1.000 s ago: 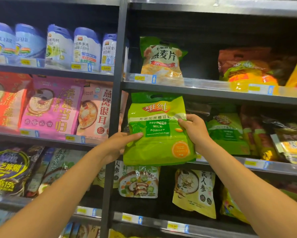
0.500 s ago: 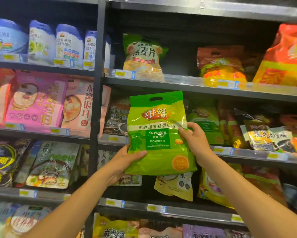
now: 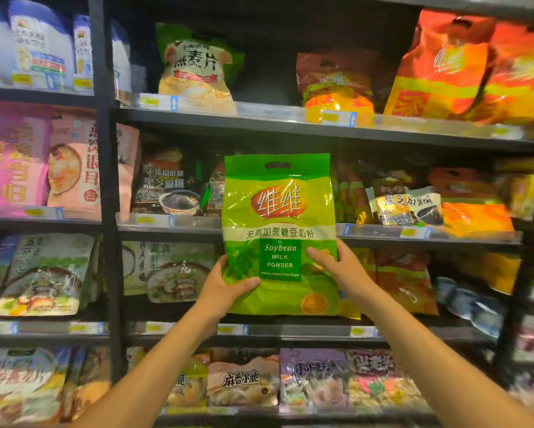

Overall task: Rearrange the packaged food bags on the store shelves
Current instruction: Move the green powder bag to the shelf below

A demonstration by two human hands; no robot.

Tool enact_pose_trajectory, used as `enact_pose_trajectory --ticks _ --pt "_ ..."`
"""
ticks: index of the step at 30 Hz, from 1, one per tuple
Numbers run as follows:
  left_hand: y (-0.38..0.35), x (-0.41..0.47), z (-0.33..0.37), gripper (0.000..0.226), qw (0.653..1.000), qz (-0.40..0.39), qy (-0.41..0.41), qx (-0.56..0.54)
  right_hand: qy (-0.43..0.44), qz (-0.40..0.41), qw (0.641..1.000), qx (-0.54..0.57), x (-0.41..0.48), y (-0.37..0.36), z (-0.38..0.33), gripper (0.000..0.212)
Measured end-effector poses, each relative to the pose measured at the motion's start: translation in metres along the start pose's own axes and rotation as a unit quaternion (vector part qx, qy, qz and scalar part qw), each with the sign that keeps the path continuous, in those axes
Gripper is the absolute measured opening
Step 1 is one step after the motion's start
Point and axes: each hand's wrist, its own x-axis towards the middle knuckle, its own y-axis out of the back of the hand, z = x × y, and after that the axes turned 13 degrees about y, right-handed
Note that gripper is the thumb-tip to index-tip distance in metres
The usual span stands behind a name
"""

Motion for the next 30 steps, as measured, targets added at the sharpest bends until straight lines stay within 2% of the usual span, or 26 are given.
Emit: enact_pose_trajectory --ticks 2,5,11,15,18,21,24,28,30 --pt "-0.023 -0.007 -0.005 0.089 1.000 -0.005 0.000 0.002 -0.001 -0.001 1.000 -0.010 -0.012 0.015 0.005 0.040" --pt "-0.050 -0.014 -0.014 0.081 1.000 -0.018 0.001 -0.006 -0.014 0.023 0.999 -0.018 -0.026 0.037 0.010 0.042" --pt "-0.090 -0.020 -0.021 0.112 0.999 -0.032 -0.004 0.003 -0.026 0.049 0.998 -0.024 -0.048 0.077 0.017 0.038" --pt "-0.111 -0.013 -0.019 0.095 0.999 -0.033 -0.004 0.024 -0.028 0.065 0.997 -0.023 -0.047 0.099 0.022 0.041" --pt "-0.125 -0.002 -0.013 0.107 0.999 -0.042 -0.001 0.034 -0.031 0.076 0.996 -0.021 -0.037 0.115 0.027 0.045" --pt "-0.135 0.016 -0.002 0.093 0.997 -0.063 0.003 0.038 -0.035 0.075 0.996 -0.022 -0.019 0.129 0.031 0.045" --pt "-0.142 0.039 0.010 0.102 0.995 -0.084 -0.008 0.047 -0.038 0.069 0.996 -0.029 0.006 0.142 0.030 0.040" --pt "-0.145 0.076 0.037 0.074 0.995 -0.095 -0.009 0.040 -0.045 0.052 0.997 -0.044 0.046 0.154 0.024 0.035" --pt "-0.146 0.093 0.053 0.069 0.994 -0.104 -0.017 0.037 -0.054 0.039 0.997 -0.041 0.069 0.158 0.017 0.033"
